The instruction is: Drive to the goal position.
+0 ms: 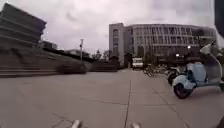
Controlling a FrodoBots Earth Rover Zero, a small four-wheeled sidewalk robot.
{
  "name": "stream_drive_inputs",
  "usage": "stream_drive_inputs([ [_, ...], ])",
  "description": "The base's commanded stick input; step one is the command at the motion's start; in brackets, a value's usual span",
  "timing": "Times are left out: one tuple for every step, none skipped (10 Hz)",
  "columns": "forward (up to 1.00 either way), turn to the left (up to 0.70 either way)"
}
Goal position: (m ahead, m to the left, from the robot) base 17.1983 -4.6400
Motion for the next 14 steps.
stream_drive_inputs([
  [0.85, -0.01],
  [0.85, -0.04],
  [0.85, -0.19],
  [0.85, -0.34],
  [0.85, -0.34],
  [0.85, -0.34],
  [0.85, -0.34],
  [0.85, -0.27],
  [0.85, 0.00],
  [0.85, 0.00],
  [0.85, 0.00],
  [0.85, 0.00],
  [0.85, 0.00],
  [0.85, 0.00],
])
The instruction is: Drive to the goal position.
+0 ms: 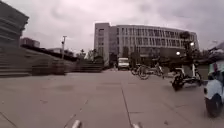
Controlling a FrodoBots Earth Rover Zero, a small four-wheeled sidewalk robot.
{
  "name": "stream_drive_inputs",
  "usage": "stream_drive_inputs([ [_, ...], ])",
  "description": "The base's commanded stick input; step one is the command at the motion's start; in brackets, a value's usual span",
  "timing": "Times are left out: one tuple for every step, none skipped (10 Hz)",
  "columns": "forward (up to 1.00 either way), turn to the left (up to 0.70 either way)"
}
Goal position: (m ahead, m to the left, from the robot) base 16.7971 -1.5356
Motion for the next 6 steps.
stream_drive_inputs([
  [0.85, 0.00],
  [0.85, 0.00],
  [0.85, 0.00],
  [0.85, 0.00],
  [0.85, 0.00],
  [0.85, -0.02],
])
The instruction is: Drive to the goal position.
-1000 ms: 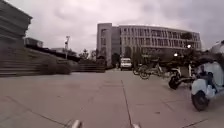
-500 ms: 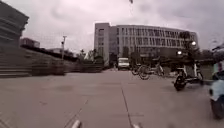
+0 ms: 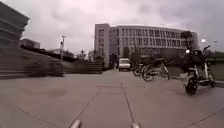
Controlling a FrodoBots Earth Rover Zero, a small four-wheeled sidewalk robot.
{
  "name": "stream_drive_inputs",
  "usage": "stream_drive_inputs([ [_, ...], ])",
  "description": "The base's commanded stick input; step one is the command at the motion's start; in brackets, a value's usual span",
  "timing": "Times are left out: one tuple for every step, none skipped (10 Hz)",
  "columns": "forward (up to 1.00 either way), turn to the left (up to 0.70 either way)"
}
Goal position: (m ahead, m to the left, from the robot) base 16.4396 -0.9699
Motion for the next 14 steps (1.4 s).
stream_drive_inputs([
  [0.85, -0.18],
  [0.85, -0.32],
  [0.85, -0.34],
  [0.85, -0.34],
  [0.85, -0.27],
  [0.85, -0.16],
  [0.85, -0.07],
  [0.85, -0.02],
  [0.85, 0.00],
  [0.85, 0.00],
  [0.85, 0.00],
  [0.85, 0.00],
  [0.85, 0.00],
  [0.85, 0.00],
])
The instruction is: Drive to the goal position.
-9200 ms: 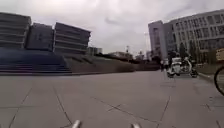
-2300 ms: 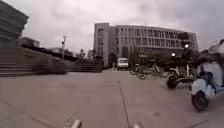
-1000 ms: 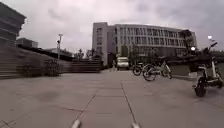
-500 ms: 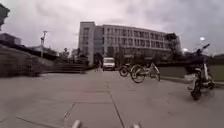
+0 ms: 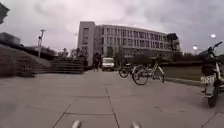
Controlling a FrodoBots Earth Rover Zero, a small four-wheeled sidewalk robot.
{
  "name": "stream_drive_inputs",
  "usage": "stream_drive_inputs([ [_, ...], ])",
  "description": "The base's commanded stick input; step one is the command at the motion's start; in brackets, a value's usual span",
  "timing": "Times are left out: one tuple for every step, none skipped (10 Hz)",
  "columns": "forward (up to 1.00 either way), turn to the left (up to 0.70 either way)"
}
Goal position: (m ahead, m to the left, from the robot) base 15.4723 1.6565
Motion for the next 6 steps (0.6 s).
stream_drive_inputs([
  [0.85, 0.00],
  [0.85, 0.00],
  [0.85, 0.00],
  [0.85, 0.00],
  [0.85, 0.00],
  [0.85, 0.00],
])
